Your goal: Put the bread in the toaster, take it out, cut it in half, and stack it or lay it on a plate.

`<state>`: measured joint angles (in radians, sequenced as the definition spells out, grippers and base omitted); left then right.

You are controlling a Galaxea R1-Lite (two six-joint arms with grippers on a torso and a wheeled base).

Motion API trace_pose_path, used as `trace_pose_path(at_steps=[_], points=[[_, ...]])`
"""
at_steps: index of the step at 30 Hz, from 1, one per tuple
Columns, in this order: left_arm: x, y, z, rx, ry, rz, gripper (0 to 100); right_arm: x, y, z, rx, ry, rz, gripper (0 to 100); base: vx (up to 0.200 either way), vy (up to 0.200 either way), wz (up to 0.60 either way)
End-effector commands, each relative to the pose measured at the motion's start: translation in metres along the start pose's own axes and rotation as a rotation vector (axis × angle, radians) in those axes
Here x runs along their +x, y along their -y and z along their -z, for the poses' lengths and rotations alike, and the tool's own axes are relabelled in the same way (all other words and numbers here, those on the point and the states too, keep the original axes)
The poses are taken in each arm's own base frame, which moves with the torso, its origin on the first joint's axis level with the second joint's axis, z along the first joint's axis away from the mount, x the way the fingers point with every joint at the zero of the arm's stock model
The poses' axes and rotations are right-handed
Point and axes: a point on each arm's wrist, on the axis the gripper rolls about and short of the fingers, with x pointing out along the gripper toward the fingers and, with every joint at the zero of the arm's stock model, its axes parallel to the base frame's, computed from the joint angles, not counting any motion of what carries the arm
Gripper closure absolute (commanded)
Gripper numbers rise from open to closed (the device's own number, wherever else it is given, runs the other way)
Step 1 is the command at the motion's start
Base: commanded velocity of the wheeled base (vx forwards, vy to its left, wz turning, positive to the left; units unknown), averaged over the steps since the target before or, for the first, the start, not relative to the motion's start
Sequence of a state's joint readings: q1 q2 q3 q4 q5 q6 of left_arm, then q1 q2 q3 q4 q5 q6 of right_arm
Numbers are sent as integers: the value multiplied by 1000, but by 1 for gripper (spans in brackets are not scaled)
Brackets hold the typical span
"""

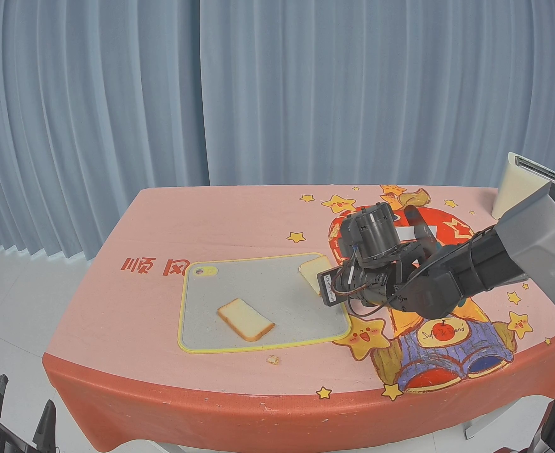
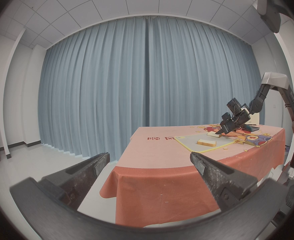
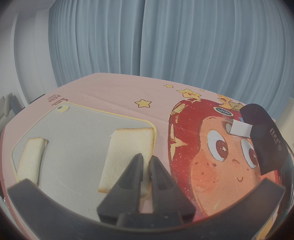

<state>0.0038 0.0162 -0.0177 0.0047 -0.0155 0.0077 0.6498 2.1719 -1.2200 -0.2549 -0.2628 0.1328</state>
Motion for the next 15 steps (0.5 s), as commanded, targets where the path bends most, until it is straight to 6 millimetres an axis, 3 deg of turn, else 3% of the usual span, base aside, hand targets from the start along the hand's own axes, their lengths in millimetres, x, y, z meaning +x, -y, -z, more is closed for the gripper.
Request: trace_pose_path(at_steps=[1, 7, 15], points=[[0, 0, 5, 0, -1, -1, 0, -13, 0, -9, 6, 33, -7, 100, 0, 0, 0], [0, 0, 5, 0, -1, -1, 0, -32, 2, -15, 14, 63, -18, 100, 0, 0, 0], [0, 0, 5, 0, -1, -1, 0, -77, 9, -21, 30, 117, -39, 100, 0, 0, 0]])
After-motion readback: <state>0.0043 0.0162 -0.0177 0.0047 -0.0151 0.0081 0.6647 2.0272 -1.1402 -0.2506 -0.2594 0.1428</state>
